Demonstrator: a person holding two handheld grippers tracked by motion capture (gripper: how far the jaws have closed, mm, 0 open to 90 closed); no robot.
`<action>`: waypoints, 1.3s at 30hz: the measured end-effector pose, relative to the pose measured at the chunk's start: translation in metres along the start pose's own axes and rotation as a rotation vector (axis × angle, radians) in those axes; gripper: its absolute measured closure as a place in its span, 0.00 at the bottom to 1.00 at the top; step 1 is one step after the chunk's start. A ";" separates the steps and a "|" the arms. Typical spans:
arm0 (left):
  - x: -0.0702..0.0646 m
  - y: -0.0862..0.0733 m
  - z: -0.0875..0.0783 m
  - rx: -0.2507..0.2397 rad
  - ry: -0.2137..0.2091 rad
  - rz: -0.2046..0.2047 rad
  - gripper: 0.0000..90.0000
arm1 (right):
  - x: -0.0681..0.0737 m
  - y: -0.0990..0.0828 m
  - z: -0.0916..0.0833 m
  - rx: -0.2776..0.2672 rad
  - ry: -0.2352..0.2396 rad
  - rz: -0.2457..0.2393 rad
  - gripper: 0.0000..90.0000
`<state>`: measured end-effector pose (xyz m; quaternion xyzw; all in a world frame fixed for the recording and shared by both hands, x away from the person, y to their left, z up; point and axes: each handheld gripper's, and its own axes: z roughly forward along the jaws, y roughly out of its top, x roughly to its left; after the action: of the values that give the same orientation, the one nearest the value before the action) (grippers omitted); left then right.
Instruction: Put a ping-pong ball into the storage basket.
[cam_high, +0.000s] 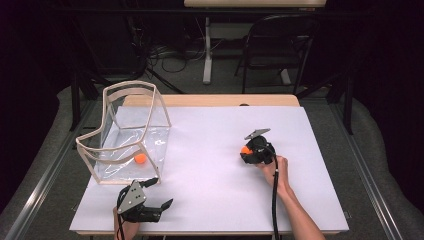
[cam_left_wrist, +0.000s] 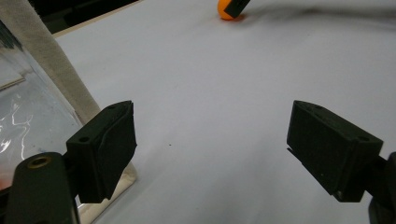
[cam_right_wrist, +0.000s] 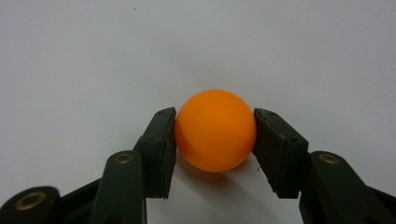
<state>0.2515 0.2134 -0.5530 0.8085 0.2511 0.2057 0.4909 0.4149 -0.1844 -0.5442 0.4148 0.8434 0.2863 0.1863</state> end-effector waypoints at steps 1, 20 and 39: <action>0.000 0.000 0.000 0.003 -0.002 0.000 0.17 | 0.000 0.000 -0.001 0.005 -0.001 -0.002 0.56; 0.000 0.000 -0.001 -0.001 0.002 -0.004 0.17 | 0.006 0.009 -0.022 -0.023 -0.020 -0.025 0.56; 0.000 0.000 0.000 -0.003 -0.001 -0.002 0.17 | 0.010 0.016 -0.038 -0.052 -0.019 -0.030 0.56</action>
<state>0.2509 0.2134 -0.5530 0.8075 0.2515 0.2051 0.4926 0.3976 -0.1813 -0.5054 0.3999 0.8399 0.3014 0.2095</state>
